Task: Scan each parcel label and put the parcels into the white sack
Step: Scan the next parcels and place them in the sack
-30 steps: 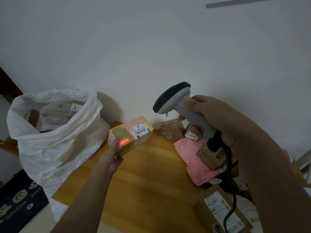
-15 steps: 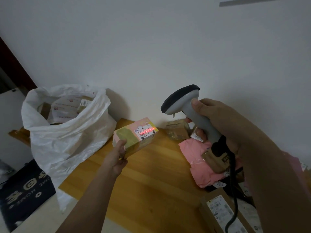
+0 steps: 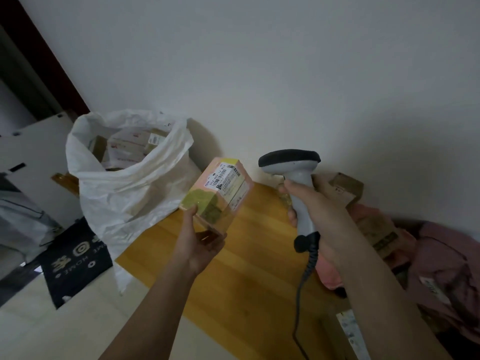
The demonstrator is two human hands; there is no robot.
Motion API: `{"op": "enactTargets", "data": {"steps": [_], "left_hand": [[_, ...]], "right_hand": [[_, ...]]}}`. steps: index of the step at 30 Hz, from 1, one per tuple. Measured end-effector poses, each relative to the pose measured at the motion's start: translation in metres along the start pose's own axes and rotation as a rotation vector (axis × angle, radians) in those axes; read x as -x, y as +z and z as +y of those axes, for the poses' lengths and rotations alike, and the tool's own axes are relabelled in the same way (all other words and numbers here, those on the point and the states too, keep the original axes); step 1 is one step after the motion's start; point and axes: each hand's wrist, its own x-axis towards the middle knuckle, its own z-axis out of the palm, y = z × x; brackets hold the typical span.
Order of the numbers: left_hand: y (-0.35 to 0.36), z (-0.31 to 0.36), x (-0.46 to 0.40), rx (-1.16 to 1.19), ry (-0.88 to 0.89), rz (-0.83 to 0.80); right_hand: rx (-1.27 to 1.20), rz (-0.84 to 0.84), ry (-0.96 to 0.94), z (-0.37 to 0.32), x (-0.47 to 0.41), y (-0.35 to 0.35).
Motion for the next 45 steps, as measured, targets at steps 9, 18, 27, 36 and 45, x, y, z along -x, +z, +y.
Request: {"op": "enactTargets", "data": {"steps": [9,18,27,36,45], "left_hand": [[-0.013,0.063,-0.015,0.078,0.202,0.045],[-0.025,0.219,-0.079,0.097,0.432,0.053],[-0.030,0.264,-0.131,0.072,0.339,-0.081],[-0.008,0.205,-0.138,-0.081,0.177,-0.255],[0.039,0.089,-0.093,-0.343,0.064,-0.310]], "right_hand": [[-0.066,0.044,0.005,0.018,-0.026,0.067],[-0.040,0.107,-0.018,0.027,-0.098,0.173],[-0.018,0.213,0.013,0.036,-0.133,0.203],[-0.062,0.350,0.035,0.044,-0.125,0.169],[-0.063,0.409,0.013,0.041,-0.056,0.072]]}}
